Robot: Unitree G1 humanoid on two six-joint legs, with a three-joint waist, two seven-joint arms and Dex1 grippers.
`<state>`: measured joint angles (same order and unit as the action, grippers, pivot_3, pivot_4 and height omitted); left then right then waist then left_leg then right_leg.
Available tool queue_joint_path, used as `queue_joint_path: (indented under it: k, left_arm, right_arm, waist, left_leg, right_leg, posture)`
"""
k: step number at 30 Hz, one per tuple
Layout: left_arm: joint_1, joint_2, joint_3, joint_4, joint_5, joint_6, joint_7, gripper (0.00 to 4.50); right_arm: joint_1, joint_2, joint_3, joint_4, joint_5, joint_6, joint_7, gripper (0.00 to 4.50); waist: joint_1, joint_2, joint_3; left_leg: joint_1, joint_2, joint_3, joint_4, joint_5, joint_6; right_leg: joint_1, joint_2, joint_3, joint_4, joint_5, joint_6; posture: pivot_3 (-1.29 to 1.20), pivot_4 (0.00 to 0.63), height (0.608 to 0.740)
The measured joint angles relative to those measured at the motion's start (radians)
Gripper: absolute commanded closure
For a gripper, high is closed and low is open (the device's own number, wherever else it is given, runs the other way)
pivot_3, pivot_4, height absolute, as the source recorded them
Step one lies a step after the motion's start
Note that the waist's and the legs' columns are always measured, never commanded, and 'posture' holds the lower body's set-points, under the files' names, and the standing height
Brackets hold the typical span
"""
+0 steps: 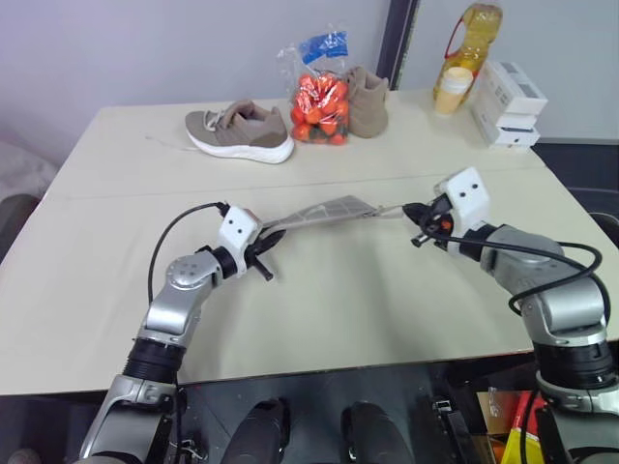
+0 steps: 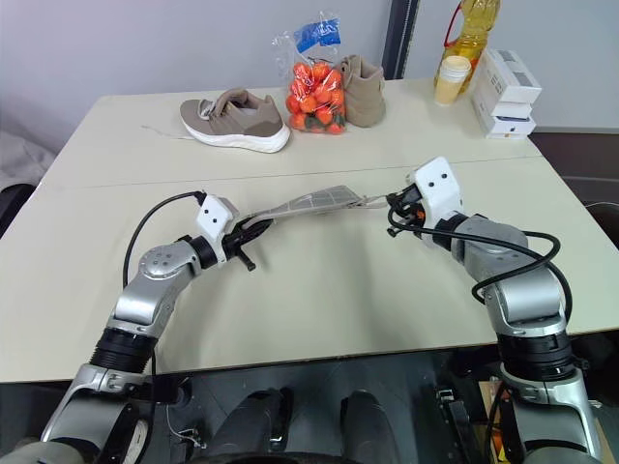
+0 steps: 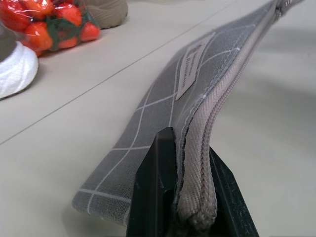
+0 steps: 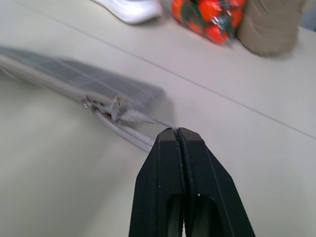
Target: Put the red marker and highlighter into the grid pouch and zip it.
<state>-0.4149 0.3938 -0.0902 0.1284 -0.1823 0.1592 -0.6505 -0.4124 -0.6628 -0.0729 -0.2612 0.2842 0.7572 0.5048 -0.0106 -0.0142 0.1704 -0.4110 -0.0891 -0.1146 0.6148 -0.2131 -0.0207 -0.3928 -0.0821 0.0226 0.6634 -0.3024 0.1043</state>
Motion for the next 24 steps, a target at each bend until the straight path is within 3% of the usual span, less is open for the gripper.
queue_joint_path:
  k: [3,4,5,7,11,12,24]
  left_arm:
    - [0.020,0.000,0.000,0.001,-0.005,0.004,-0.006,4.50]
    - [0.027,0.000,0.001,-0.002,-0.014,0.013,-0.014,4.17]
    - [0.038,0.001,0.004,-0.006,-0.026,0.023,-0.021,3.79]
    - [0.071,0.003,0.014,-0.023,-0.047,0.057,-0.028,3.00]
    - [0.143,0.019,0.046,-0.072,-0.068,0.124,-0.019,0.85]
    - [0.157,0.019,0.056,-0.092,-0.071,0.139,-0.010,0.83]
    - [0.414,0.035,0.299,-0.257,-0.115,0.199,0.145,0.83]
  right_arm:
    - [0.028,-0.006,0.014,0.005,-0.005,-0.011,0.021,4.46]
    - [0.039,-0.007,0.016,0.005,-0.003,-0.013,0.035,4.49]
    - [0.052,-0.010,0.018,0.004,0.004,-0.016,0.053,4.23]
    - [0.092,-0.027,0.019,-0.006,0.032,-0.012,0.110,3.58]
    - [0.163,-0.042,0.034,-0.025,0.044,-0.029,0.165,1.51]
    - [0.169,-0.042,0.033,-0.025,0.043,-0.038,0.165,1.06]
    - [0.301,-0.003,-0.073,0.028,0.104,-0.214,0.239,1.06]
  waist:
    - [-0.004,0.000,0.000]
    - [-0.004,0.000,0.000]
    - [-0.003,0.000,0.000]
    - [-0.002,0.000,0.000]
    - [-0.002,0.000,0.000]
    - [-0.001,0.000,0.000]
    - [0.002,0.000,0.000]
  left_leg:
    - [0.000,0.000,0.000,0.000,0.000,0.000]
    - [0.000,0.000,0.000,0.000,0.000,0.000]
    - [0.000,0.001,0.000,0.000,0.000,0.000]
    - [0.000,0.000,0.000,0.000,0.000,0.000]
    - [0.000,0.000,0.000,0.000,0.000,0.000]
    - [0.000,0.000,0.000,0.000,0.000,0.000]
    - [0.001,0.001,0.000,0.000,0.000,0.000]
  right_leg:
    - [-0.001,0.000,0.001,0.000,0.000,0.000]
    - [0.000,0.000,0.001,0.000,0.000,0.000]
    - [0.000,0.000,0.001,0.000,0.000,0.000]
    - [0.000,0.000,0.001,0.000,0.000,0.000]
    - [0.000,0.000,0.001,0.000,0.000,0.000]
    - [0.000,0.000,0.001,0.000,0.000,0.000]
    - [0.001,0.000,0.001,-0.001,0.000,-0.001]
  posture:
    - [0.00,0.150,0.740]
    - [0.00,0.150,0.740]
    - [0.00,0.150,0.740]
    - [0.00,0.150,0.740]
    - [0.00,0.150,0.740]
    - [0.00,0.150,0.740]
    - [0.00,0.150,0.740]
